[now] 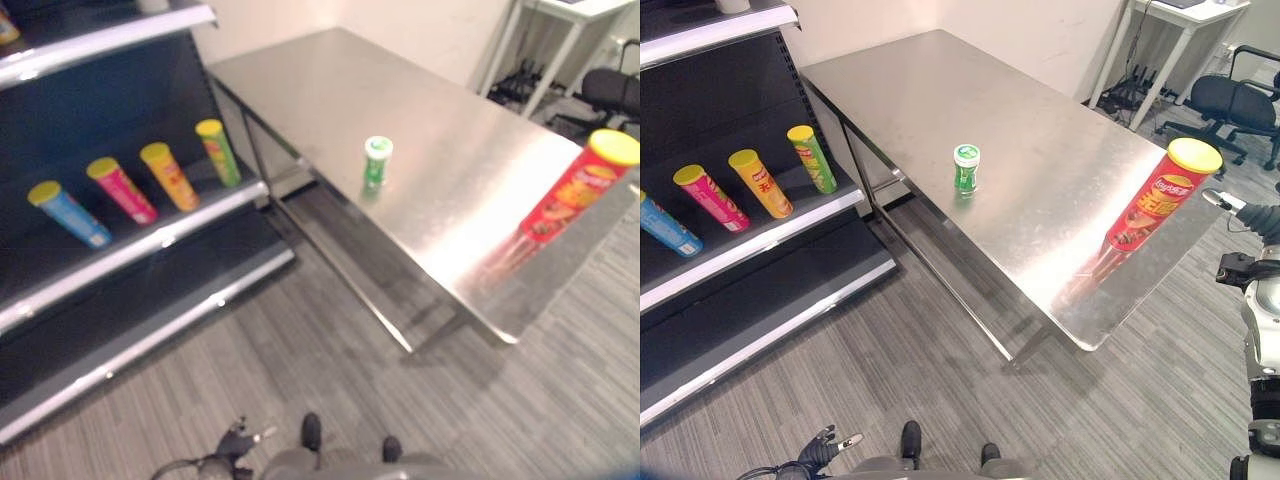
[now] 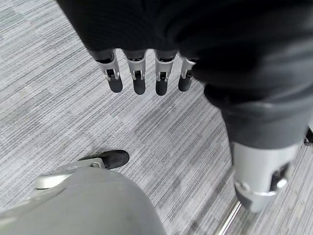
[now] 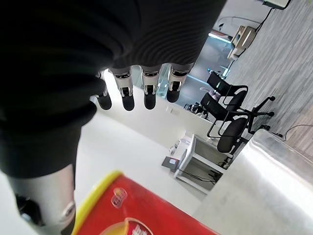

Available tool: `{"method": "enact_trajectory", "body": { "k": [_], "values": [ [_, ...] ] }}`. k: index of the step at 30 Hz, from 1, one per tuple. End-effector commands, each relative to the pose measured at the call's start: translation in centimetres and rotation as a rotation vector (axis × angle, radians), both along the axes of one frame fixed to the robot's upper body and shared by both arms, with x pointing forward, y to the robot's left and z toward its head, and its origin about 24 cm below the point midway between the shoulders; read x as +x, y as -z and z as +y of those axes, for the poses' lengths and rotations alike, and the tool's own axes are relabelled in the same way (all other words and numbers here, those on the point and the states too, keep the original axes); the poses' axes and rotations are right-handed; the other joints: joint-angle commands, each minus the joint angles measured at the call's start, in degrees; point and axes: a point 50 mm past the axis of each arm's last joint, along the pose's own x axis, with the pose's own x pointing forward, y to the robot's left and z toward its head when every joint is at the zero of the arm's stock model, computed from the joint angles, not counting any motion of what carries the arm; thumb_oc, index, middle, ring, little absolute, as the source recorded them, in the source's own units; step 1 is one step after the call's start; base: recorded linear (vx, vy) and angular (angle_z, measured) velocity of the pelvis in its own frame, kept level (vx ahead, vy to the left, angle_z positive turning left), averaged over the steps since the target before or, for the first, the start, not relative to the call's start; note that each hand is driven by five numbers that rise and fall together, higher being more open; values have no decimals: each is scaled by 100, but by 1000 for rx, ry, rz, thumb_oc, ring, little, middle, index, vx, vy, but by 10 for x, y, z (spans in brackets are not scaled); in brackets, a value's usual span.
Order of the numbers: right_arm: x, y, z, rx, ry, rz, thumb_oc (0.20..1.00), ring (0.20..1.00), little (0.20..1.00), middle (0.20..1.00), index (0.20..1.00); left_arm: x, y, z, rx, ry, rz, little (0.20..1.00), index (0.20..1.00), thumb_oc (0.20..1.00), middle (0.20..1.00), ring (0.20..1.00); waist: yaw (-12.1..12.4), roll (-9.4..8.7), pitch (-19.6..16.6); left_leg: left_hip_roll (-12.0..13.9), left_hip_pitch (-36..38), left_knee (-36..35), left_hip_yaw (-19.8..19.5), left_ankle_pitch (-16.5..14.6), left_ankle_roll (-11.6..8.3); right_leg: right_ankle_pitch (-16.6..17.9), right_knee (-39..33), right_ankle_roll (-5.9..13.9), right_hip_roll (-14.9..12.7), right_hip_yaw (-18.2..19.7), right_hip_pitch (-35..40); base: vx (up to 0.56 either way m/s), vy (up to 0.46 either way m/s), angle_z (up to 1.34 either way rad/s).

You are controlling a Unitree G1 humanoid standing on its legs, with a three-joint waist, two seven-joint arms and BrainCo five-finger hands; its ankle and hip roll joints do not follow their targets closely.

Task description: Put the goods on the table back onto the shelves and tidy them up.

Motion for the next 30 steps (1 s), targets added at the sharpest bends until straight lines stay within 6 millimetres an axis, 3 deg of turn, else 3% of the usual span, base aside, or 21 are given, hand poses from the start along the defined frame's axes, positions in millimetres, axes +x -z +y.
{"method": "enact_trajectory", "body": {
  "k": [1, 9, 16, 27, 28, 30],
  "values": [
    [5, -52, 3, -100, -33, -122, 1000, 1000, 1000, 1000, 1000, 23, -11, 17, 53, 37, -71, 1000, 1000, 1000, 1000, 1000, 326, -209, -128, 582, 243, 799, 18, -1358, -495, -478, 460, 416, -473, -258, -362, 0, 0, 0],
    [17, -70, 8, -228, -84, 1, 1000, 1000, 1000, 1000, 1000, 23, -13, 19, 53, 45, -80, 1000, 1000, 1000, 1000, 1000, 326, -252, -108, 600, 226, 779, 1, -1313, -533, -478, 493, 410, -474, -282, -367, 0, 0, 0],
    [18, -62, 7, -251, -149, 135, 1000, 1000, 1000, 1000, 1000, 23, -13, 18, 37, 51, -80, 1000, 1000, 1000, 1000, 1000, 327, -296, -82, 604, 199, 759, -31, -1277, -565, -477, 526, 423, -485, -341, -393, 0, 0, 0],
    [22, -58, -1, -379, -105, 334, 1000, 1000, 1000, 1000, 1000, 24, -13, 18, 36, 66, -78, 1000, 1000, 1000, 1000, 1000, 310, -333, -74, 627, 188, 735, -22, -1249, -596, -457, 537, 433, -505, -359, -413, -1, 0, 1],
    [24, -54, 2, -369, -127, 348, 730, 730, 730, 730, 730, 24, -13, 18, 38, 69, -77, 1000, 1000, 1000, 1000, 1000, 300, -324, -71, 628, 182, 719, -24, -1241, -594, -461, 535, 432, -505, -358, -426, 0, 0, 0],
    [25, -52, 1, -361, -123, 347, 602, 602, 602, 602, 602, 24, -13, 18, 37, 67, -77, 1000, 1000, 1000, 1000, 1000, 307, -322, -73, 630, 183, 716, -23, -1239, -593, -462, 540, 434, -502, -363, -433, 0, 0, 0]
  ]
}}
